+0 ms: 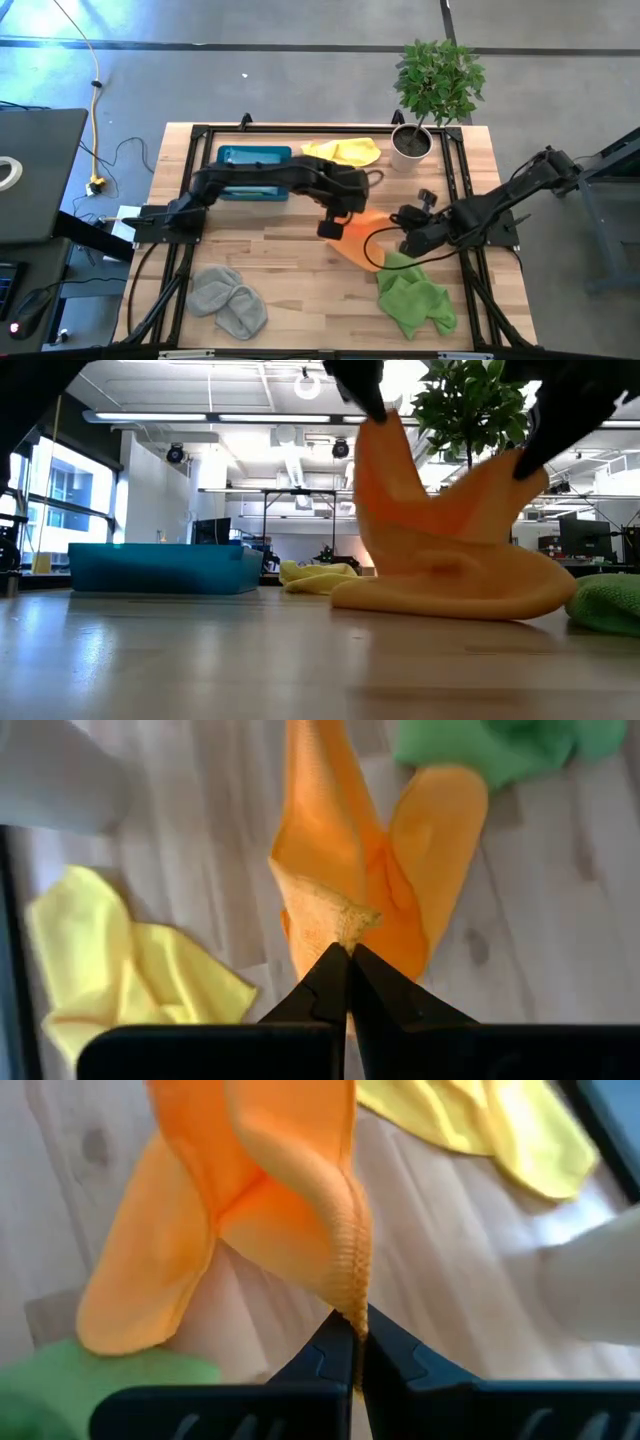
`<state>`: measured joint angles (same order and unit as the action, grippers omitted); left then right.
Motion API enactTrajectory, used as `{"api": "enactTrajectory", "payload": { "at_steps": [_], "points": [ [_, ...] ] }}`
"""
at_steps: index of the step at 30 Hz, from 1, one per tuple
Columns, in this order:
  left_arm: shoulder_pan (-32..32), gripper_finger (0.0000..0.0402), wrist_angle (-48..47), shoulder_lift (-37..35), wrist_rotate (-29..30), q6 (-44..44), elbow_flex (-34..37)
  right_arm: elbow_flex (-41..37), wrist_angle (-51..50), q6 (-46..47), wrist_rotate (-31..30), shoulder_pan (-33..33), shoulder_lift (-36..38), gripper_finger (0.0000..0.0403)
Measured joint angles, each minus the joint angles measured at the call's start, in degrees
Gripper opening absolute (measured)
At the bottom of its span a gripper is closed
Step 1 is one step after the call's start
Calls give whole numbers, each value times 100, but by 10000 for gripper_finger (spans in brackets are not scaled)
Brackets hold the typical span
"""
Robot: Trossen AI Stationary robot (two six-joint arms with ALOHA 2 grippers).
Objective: Fold microfiber towels
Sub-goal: Fold the orange microfiber cloth
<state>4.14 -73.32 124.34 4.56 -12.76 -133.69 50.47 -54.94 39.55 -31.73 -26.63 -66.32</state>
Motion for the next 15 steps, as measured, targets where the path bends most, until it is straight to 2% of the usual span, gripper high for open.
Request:
{"api": "enactTrajectory", "payload": {
  "at_steps": [6, 10, 15],
  "points": [
    [-27, 0, -113, -653, 43, 315, -4, 700, -815, -70, -208, 0, -1, 0],
    [-94, 0, -132, -902, 48, 476, -7, 1150, -785, -616, -503, 51, -8, 0],
    [-232, 0, -524, -999, 86, 555, 1, 1681, -807, -1348, -583, 274, -139, 0]
  ]
}}
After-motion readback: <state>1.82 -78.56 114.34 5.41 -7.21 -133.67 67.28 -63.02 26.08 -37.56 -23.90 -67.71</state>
